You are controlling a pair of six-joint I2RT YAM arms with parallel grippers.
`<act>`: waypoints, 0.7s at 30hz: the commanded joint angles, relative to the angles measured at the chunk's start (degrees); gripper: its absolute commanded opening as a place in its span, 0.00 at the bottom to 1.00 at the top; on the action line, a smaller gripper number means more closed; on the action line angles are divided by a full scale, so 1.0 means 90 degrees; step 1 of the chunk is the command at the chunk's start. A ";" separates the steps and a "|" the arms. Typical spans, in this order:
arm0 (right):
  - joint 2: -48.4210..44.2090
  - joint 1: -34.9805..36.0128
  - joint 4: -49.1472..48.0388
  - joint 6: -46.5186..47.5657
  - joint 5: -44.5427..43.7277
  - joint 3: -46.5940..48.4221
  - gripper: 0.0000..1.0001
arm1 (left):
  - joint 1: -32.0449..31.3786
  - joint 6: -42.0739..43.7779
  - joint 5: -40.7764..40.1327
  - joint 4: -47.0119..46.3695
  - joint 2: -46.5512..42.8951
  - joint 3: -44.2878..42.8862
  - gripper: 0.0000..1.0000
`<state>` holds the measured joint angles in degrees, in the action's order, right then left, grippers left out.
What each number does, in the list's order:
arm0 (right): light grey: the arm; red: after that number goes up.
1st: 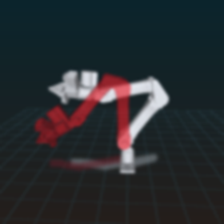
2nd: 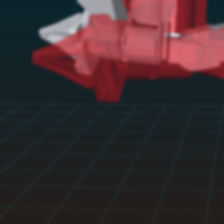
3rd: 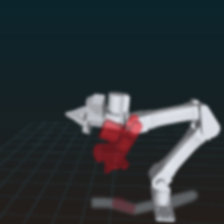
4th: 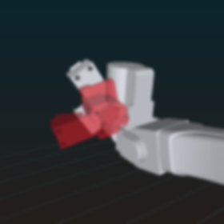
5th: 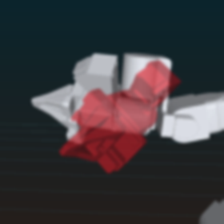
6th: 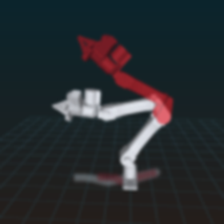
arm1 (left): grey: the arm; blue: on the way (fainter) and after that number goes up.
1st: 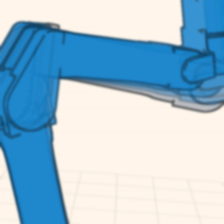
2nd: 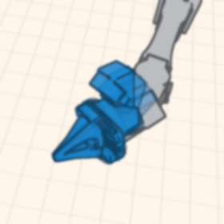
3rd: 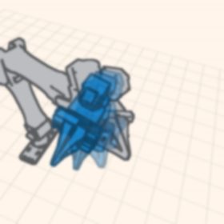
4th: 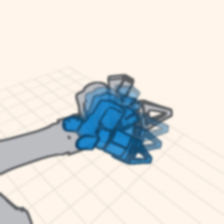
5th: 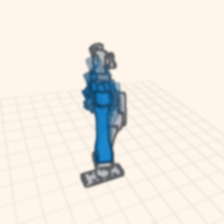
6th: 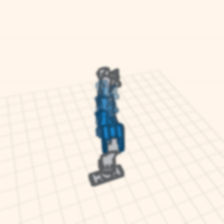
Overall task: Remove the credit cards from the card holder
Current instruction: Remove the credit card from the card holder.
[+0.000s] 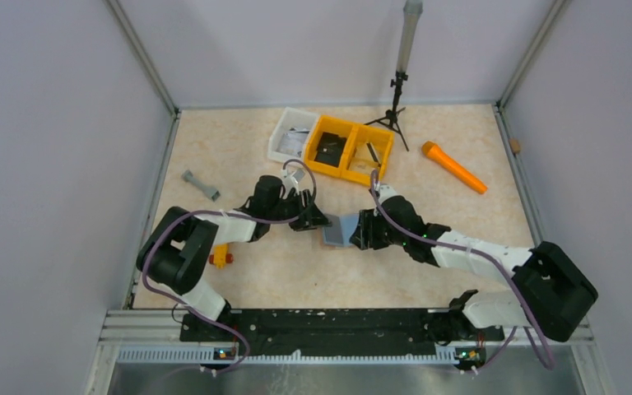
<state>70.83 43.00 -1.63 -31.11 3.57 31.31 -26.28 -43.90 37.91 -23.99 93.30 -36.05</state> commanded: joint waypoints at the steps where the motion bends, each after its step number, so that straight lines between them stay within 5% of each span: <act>1: 0.0445 -0.0128 -0.0693 -0.0019 0.0298 0.0426 0.48 | 0.0001 0.0663 0.0108 0.0389 -0.0395 -0.0241 0.45; 11: 0.1139 -0.0183 -0.0949 0.0000 0.0328 0.0732 0.41 | 0.0017 0.0890 0.0267 0.0564 -0.0088 -0.0333 0.42; 21: 0.1913 -0.0335 -0.0853 0.0194 0.0400 0.0912 0.25 | 0.0206 0.0803 0.0616 0.0076 0.0159 -0.0244 0.13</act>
<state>86.17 40.53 -8.16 -30.87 6.57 36.56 -25.43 -37.12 40.91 -18.85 93.91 -37.54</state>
